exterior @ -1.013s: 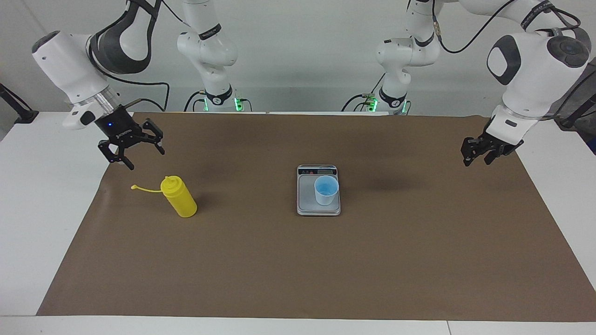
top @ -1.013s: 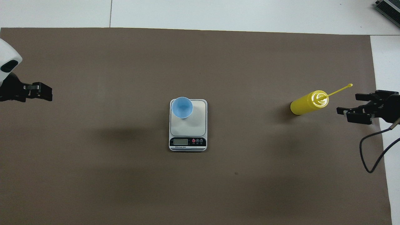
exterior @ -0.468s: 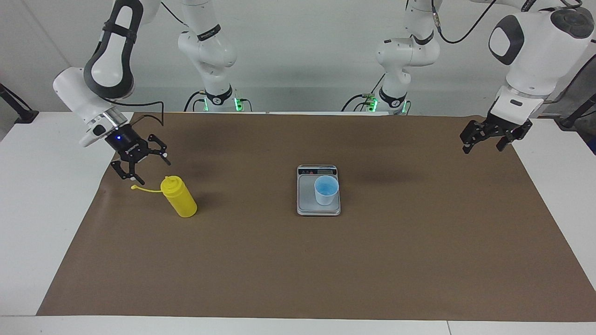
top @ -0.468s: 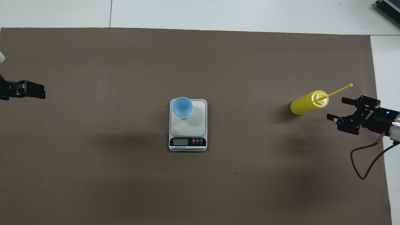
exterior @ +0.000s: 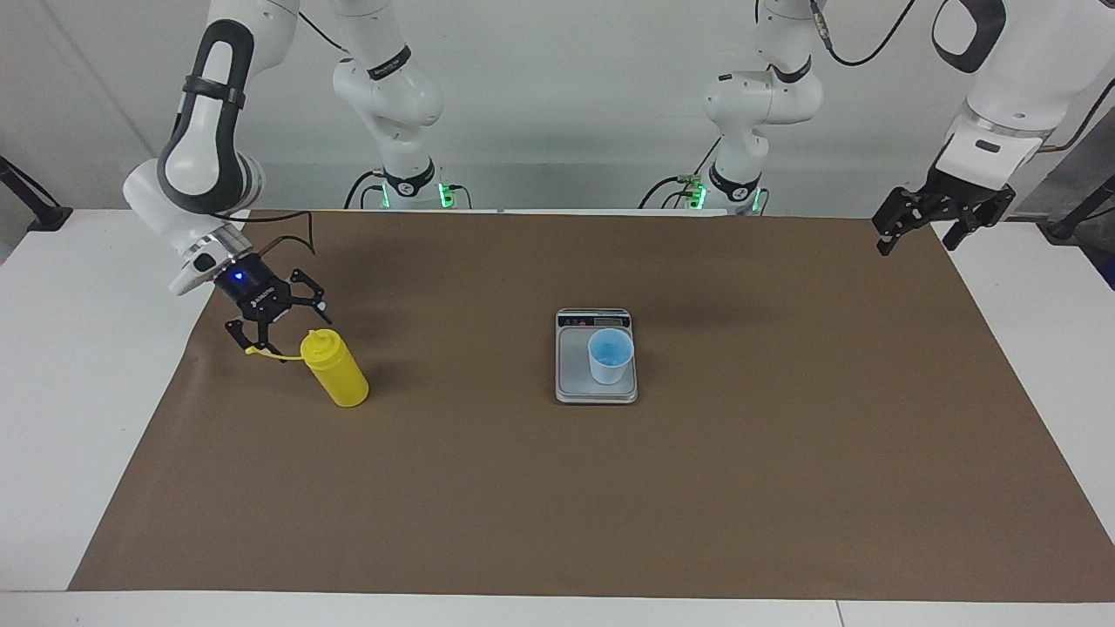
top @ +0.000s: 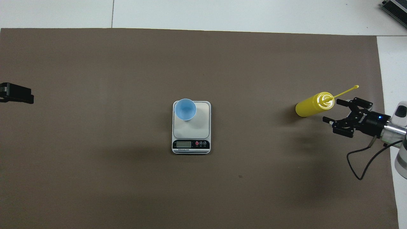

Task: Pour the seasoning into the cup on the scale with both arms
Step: 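Move the right gripper to the yellow bottle and grasp it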

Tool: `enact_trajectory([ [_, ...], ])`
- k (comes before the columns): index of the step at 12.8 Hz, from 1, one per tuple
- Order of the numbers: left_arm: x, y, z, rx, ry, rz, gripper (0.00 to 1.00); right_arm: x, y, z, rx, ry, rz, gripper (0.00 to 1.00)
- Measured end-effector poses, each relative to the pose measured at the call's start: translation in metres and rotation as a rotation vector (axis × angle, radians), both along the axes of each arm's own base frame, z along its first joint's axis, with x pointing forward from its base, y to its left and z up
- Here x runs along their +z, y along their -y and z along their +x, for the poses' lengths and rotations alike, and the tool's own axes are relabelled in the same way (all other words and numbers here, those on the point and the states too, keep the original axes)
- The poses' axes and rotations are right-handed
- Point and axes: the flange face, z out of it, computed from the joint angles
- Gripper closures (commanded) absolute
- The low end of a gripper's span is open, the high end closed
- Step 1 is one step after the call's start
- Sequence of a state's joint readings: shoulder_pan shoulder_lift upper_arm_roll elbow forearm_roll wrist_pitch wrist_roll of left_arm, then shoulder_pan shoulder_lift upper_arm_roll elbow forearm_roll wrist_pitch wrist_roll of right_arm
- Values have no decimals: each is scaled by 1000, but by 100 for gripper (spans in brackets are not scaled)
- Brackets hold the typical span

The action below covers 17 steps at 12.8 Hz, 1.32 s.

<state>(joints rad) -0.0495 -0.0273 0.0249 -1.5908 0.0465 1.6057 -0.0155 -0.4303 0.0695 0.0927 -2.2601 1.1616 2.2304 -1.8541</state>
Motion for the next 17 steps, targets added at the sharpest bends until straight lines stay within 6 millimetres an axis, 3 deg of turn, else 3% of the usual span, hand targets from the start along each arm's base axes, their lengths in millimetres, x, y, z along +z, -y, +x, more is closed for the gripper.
enact_trajectory([
  [5, -17, -1, 0, 1, -24, 0, 0, -29, -25, 8, 10, 42, 0, 0],
  [9, -19, -1, 0, 1, -26, 0, 0, -61, -26, 6, 3, 74, 29, 0],
  [13, -19, -2, -1, 3, -27, 0, 0, -71, -34, 7, -31, 67, 71, 0],
  [17, -19, -4, 0, 7, -26, 0, 0, -69, -42, 12, -20, 74, 74, 0],
])
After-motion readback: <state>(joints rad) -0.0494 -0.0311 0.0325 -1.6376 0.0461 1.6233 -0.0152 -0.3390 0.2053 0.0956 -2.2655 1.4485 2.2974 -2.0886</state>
